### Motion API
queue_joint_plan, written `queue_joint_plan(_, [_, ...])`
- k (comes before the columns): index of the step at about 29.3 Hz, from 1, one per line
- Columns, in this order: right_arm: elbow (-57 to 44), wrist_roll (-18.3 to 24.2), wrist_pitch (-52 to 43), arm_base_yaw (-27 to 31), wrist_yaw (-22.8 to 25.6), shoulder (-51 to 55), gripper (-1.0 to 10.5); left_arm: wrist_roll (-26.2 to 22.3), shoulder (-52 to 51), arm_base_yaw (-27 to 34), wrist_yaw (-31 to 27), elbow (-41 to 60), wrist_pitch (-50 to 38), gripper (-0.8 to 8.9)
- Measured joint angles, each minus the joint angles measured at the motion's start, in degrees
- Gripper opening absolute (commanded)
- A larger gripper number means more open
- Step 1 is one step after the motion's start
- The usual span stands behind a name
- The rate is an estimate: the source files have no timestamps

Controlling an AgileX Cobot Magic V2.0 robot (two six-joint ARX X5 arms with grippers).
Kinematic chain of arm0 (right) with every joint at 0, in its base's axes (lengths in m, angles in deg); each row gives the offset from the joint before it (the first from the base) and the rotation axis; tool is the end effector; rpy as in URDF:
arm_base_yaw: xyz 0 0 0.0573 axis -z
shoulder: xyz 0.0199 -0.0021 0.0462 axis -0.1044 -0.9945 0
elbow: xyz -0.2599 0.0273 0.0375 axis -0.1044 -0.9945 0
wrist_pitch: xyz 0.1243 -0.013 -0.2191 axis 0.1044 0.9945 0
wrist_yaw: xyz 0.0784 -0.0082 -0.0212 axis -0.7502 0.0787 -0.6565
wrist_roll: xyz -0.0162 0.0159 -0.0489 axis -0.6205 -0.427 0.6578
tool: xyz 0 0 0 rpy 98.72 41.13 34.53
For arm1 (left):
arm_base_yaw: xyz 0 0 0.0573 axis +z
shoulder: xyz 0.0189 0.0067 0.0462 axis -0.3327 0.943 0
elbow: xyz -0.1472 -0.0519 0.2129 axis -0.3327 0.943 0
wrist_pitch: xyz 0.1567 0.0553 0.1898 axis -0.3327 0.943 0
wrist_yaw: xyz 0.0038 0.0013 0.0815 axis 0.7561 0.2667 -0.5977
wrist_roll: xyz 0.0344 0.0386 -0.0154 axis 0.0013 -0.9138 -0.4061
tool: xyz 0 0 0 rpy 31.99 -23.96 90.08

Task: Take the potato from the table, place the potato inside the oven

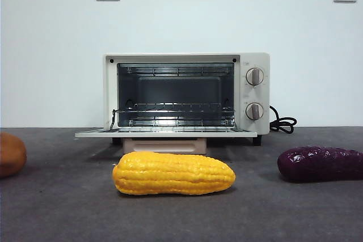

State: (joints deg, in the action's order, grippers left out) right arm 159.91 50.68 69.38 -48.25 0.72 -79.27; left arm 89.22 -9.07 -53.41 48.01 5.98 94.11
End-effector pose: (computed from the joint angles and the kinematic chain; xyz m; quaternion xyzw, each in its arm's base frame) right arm 0.2263 0.2244 0.3980 0.0873 0.4056 0.4891 0.7672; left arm 0.0564 -0.0310 0.4288 0.0594 0.3103 -0.1625 0.9347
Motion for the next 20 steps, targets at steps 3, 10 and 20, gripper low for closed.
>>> queue_joint_plan(3, [8.37, 1.38, 2.21, -3.1, 1.66, -8.24, 5.2, 1.4, -6.82, 0.0, -3.08, 3.1, 0.04, -0.06])
queue_joint_plan(10, [30.18, 5.35, 9.88, -9.35, 7.39, -27.78, 5.2, 3.91, -19.3, 0.0, -7.39, 3.23, 0.02, -0.06])
queue_joint_plan(20, [51.01, 9.73, 15.89, -13.94, 19.37, -48.98, 5.2, 7.5, -21.29, -0.22, -1.09, 5.05, 0.07, -0.06])
